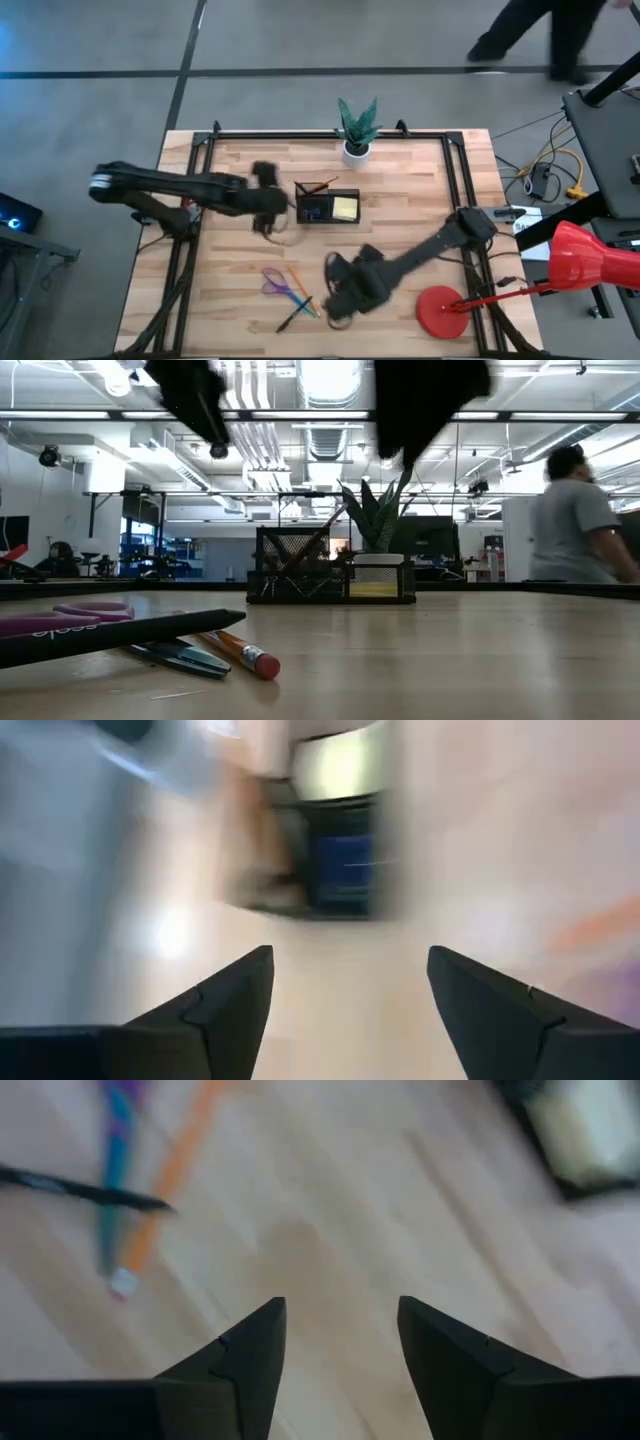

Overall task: Pick and place office supplies into organizer
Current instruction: Put the scissors into the desk organizer

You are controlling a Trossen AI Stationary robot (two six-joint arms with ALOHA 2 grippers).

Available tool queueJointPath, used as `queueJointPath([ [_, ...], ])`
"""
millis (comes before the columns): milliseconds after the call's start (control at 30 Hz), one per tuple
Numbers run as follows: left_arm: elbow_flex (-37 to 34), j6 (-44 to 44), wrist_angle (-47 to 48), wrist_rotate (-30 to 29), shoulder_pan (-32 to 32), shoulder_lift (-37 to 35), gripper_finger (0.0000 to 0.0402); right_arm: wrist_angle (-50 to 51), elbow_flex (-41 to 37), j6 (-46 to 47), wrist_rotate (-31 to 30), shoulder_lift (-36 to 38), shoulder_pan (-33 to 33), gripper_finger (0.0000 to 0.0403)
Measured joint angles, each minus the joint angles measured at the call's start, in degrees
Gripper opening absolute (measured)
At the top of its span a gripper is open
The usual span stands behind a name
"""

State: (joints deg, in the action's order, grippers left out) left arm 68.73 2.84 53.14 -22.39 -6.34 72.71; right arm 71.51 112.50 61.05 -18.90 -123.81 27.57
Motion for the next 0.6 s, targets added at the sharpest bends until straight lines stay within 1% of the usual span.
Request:
queueJointPath([
  [33,-1.6,-7.8,-0.3,6.0,-0.9,-2.9,0.0251,-4.6,-1.1,-2.7,1.6,0.0,-1.3,0.0182],
  [67,-3.6,-13.8,-1.0,9.0,-2.3,-5.7,0.0251,-9.5,-2.4,-4.8,2.7,0.0,-2.6,0.0180],
  [100,-5.9,-18.2,-1.6,9.0,-4.5,-8.3,0.0251,-14.0,-3.5,-6.3,3.6,0.0,-3.8,0.0179],
  [233,-15.7,-30.8,-3.2,2.6,-16.3,-16.9,0.0248,-26.0,-7.0,-9.5,8.4,0.0,-8.0,0.0174],
  [300,-19.6,-36.4,-4.4,1.4,-21.2,-19.7,0.0242,-27.6,-8.0,-9.9,9.5,0.0,-9.2,0.0174],
  [400,-24.0,-43.9,-8.7,0.0,-27.7,-21.7,0.0233,-29.0,-8.2,-11.0,11.3,-0.6,-9.9,0.0173],
  [500,-26.2,-46.0,-13.8,-2.1,-32.6,-21.7,0.0225,-30.7,-7.6,-11.8,14.9,-2.7,-9.4,0.0173],
  [600,-27.1,-46.0,-16.1,-2.1,-35.1,-19.8,0.0220,-30.2,-5.7,-12.8,14.5,-6.0,-8.4,0.0173],
])
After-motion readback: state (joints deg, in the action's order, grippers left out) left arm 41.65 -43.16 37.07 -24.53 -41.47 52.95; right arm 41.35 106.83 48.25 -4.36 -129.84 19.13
